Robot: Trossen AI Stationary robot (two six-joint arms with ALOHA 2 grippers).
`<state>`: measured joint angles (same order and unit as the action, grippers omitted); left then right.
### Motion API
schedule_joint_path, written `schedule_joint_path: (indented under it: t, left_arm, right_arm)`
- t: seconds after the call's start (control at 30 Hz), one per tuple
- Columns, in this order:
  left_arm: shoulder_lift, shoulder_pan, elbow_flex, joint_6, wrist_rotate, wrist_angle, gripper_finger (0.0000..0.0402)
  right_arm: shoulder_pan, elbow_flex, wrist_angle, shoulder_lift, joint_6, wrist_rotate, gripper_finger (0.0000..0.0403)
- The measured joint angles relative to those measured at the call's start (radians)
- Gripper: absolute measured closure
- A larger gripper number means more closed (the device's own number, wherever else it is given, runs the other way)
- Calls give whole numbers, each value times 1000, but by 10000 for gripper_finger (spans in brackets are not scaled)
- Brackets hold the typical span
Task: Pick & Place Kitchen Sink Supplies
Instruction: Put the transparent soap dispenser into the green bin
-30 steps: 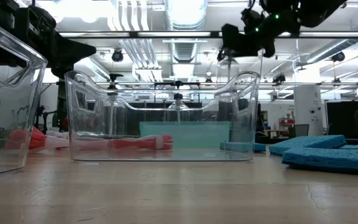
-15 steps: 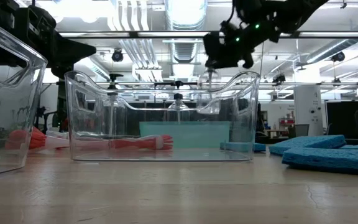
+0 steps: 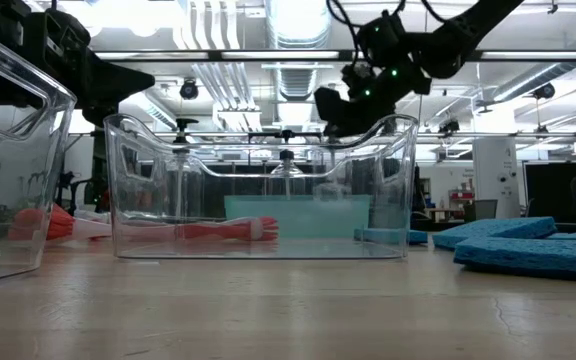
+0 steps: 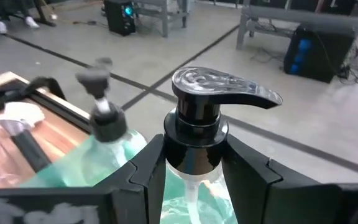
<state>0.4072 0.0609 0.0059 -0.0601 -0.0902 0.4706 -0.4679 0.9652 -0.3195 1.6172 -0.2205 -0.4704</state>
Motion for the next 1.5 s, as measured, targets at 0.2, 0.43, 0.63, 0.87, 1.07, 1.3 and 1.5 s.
schedule_joint_path:
  t: [0.2, 0.43, 0.63, 0.87, 1.07, 1.3, 1.5]
  left_arm:
    - [0, 0, 0, 0, 0, 0, 394]
    - [0, 0, 0, 0, 0, 0, 394]
    - [0, 0, 0, 0, 0, 0, 394]
    - [0, 0, 0, 0, 0, 0, 394]
    - [0, 0, 0, 0, 0, 0, 394]
    - [0, 0, 0, 0, 0, 0, 394]
    - [0, 0, 0, 0, 0, 0, 394]
  right_arm:
    - [-19, -3, -26, 53, -9, 0, 273]
    - [-28, -4, -76, 95, -19, 1, 273]
    - [-40, -14, -77, 103, -54, -3, 273]
    - [-39, -24, -71, 103, -65, 0, 250]
    - [-39, -25, -58, 103, -68, 1, 230]
    - [-34, -25, -56, 96, -52, 1, 206]
    - [-28, -25, -53, 66, -33, 1, 175]
